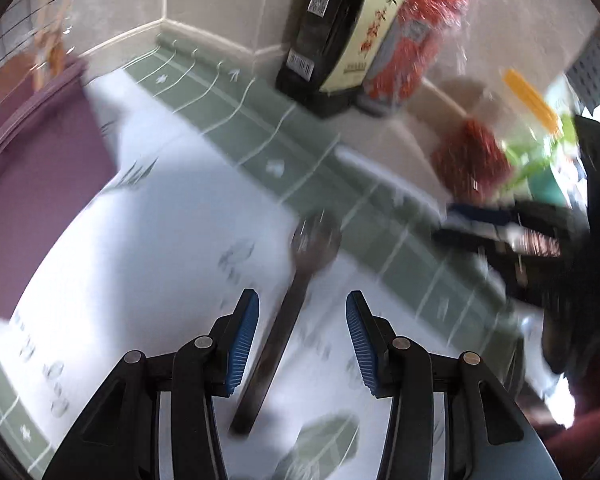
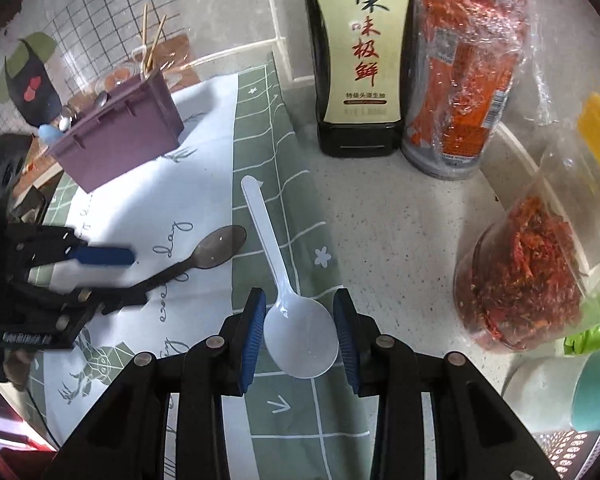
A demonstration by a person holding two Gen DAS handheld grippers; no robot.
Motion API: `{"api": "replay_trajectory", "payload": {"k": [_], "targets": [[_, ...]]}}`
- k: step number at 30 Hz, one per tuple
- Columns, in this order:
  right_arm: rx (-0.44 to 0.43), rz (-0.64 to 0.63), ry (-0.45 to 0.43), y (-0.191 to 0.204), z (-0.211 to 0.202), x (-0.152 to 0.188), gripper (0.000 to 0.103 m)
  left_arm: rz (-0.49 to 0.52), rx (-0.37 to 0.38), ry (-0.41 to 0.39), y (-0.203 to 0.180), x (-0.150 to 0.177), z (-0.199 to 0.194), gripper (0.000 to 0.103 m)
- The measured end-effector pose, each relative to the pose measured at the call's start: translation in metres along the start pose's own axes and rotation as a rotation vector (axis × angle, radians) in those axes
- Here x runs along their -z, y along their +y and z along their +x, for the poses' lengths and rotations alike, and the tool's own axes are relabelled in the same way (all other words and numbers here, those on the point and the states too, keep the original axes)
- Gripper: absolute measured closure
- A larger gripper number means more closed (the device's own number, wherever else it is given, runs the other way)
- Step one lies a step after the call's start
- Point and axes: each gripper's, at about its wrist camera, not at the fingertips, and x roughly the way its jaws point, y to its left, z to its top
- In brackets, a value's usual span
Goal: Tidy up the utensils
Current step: 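Grasp the translucent brown spoon with the left tool while the right lifts the white spoon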
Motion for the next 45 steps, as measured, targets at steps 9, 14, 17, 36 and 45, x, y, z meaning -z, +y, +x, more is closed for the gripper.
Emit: {"api": "replay_trajectory", "payload": {"k": [9, 14, 17, 36, 45], "targets": [[-0.003, 0.072, -0.041, -0.016, -0.023, 0.010, 0.070, 0.101, -0.110, 0.106, -0.032, -0.033, 0.052, 0.056], [0.004, 0.093, -0.053, -0.022, -0.030, 0.013, 0.070, 0.120, -0.206, 0.131, -0.041, -0.037, 0.061, 0.056], [0.009, 0.090, -0.055, -0.022, -0.031, 0.013, 0.070, 0.087, -0.227, 0.132, -0.039, -0.036, 0.059, 0.058], [-0.161, -0.212, 0.101, 0.109, 0.044, -0.004, 0.068, -0.511, -0.287, -0.280, 0.090, 0.106, -0.124, 0.068], [-0.172, -0.388, 0.121, 0.147, 0.053, -0.019, 0.058, -0.639, -0.296, -0.370, 0.112, 0.161, -0.160, 0.068]]}}
